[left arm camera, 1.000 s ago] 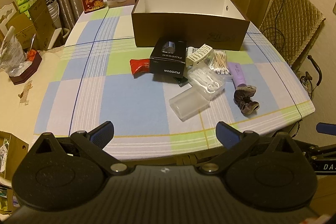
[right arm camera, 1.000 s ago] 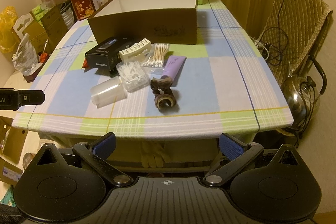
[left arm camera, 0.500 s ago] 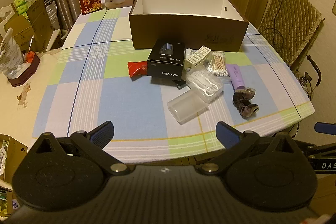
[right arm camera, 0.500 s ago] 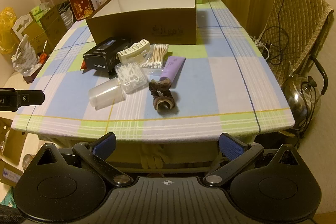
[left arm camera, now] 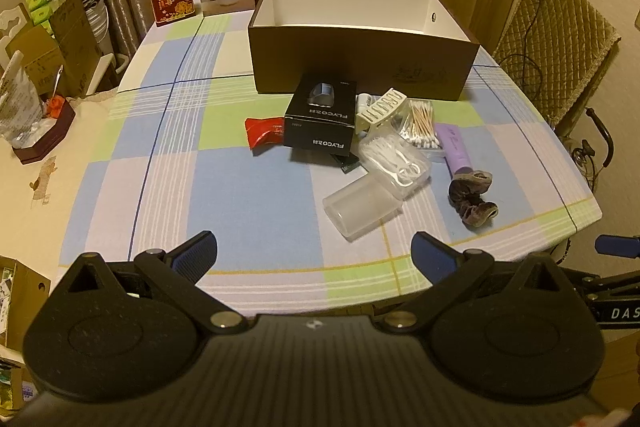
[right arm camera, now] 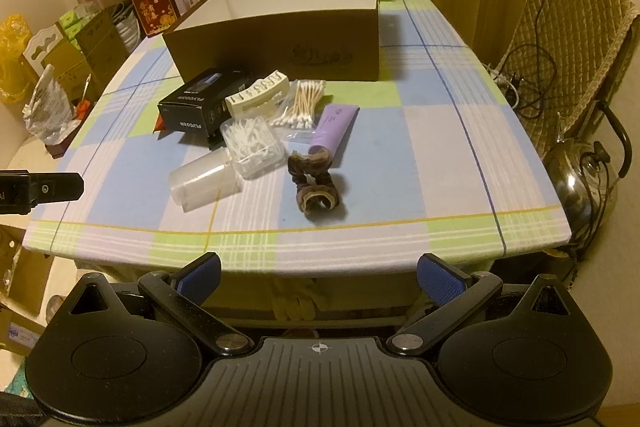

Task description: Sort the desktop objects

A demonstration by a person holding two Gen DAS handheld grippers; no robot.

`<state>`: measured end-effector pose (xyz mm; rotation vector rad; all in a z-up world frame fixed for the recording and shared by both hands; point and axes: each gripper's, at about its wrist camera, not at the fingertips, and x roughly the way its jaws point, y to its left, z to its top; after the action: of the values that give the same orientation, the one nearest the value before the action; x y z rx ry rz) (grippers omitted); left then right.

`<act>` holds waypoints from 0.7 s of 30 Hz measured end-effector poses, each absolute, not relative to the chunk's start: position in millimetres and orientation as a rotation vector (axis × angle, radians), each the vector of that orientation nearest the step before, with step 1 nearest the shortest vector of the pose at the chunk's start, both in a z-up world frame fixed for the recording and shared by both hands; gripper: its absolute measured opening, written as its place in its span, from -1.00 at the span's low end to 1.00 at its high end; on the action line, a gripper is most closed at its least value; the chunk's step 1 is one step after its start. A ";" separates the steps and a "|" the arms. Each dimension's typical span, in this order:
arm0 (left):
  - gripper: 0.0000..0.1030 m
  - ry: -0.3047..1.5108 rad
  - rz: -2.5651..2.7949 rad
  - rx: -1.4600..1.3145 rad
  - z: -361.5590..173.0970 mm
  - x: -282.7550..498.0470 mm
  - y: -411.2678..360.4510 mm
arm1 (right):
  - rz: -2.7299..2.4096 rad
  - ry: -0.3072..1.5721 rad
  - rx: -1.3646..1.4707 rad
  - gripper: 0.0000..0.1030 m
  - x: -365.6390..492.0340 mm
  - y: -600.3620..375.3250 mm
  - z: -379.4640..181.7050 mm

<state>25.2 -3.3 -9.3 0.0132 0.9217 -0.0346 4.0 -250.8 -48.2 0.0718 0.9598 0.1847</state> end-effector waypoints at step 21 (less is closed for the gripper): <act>0.87 0.837 -0.279 0.152 -32.7 77.9 -25.8 | 0.232 0.877 0.104 0.97 36.1 -256.6 -62.3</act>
<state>77.9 -25.8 -32.7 0.1520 0.8373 -0.2786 36.1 -256.6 -62.3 0.1041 0.8769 0.2321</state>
